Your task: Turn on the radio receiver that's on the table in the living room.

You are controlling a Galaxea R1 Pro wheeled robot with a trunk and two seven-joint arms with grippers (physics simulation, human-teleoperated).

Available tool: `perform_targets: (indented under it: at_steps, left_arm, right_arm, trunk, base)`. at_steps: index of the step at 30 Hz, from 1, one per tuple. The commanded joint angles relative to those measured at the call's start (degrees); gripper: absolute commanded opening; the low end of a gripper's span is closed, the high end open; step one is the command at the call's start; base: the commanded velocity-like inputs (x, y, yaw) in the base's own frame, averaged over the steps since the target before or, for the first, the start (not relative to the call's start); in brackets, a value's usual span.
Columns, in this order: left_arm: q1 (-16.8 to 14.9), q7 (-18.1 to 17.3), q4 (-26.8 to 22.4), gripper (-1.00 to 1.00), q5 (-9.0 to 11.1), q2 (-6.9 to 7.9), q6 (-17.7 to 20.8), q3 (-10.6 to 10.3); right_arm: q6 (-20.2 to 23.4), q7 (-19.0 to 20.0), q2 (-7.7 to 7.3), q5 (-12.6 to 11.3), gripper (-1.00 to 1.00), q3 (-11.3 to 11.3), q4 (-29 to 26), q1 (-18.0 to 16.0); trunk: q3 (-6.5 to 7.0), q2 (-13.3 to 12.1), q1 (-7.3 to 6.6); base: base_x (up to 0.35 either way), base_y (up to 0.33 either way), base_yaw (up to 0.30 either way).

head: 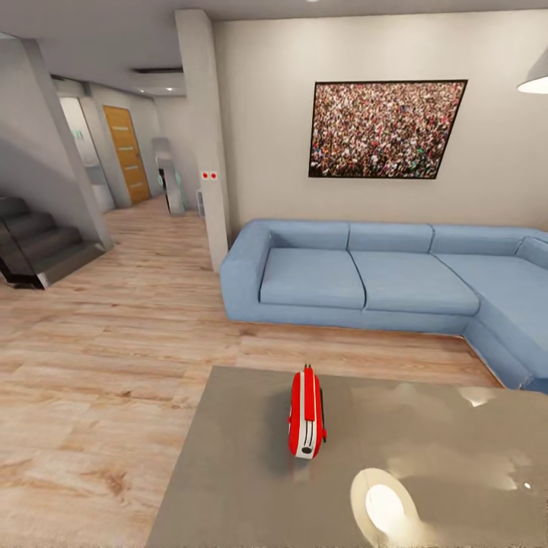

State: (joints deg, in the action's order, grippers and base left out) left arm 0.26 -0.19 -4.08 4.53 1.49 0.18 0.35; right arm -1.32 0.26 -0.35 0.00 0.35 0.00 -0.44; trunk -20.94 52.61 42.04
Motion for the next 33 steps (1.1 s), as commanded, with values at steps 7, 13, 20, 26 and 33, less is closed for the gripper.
perform_targets:
  at_steps: [7,13,20,26,33]
  left_arm:
    - [0.0,0.0,0.0,1.00,1.6,0.06,0.0,0.0]
    - [0.0,0.0,0.0,1.00,2.5,0.23,-0.1,0.0]
    - [0.0,0.0,0.0,1.00,2.7,0.28,0.0,0.0]
    - [0.0,0.0,0.0,1.00,2.8,0.27,0.0,0.0]
    - [0.0,0.0,0.0,1.00,2.8,0.27,0.0,0.0]
  right_arm:
    - [0.0,0.0,0.00,0.0,1.00,0.0,0.0,0.0]
    - [0.0,0.0,-0.01,0.0,1.00,0.0,0.0,0.0]
    - [0.0,0.0,-0.07,0.0,1.00,0.0,0.0,0.0]
    - [0.0,0.0,-0.08,0.0,1.00,0.0,0.0,0.0]
    - [0.0,0.0,-0.04,0.0,1.00,0.0,0.0,0.0]
  trunk:
    - [0.61,-2.8,-1.55]
    - [1.14,-5.2,-2.86]
    - [1.74,-8.0,-4.40]
    - [2.27,-10.4,-5.72]
    - [2.88,-13.2,-7.26]
  base:
    - [0.000,0.000,0.000]
    - [0.000,0.000,0.000]
    - [0.000,0.000,0.000]
    - [0.000,0.000,0.000]
    - [0.000,0.000,0.000]
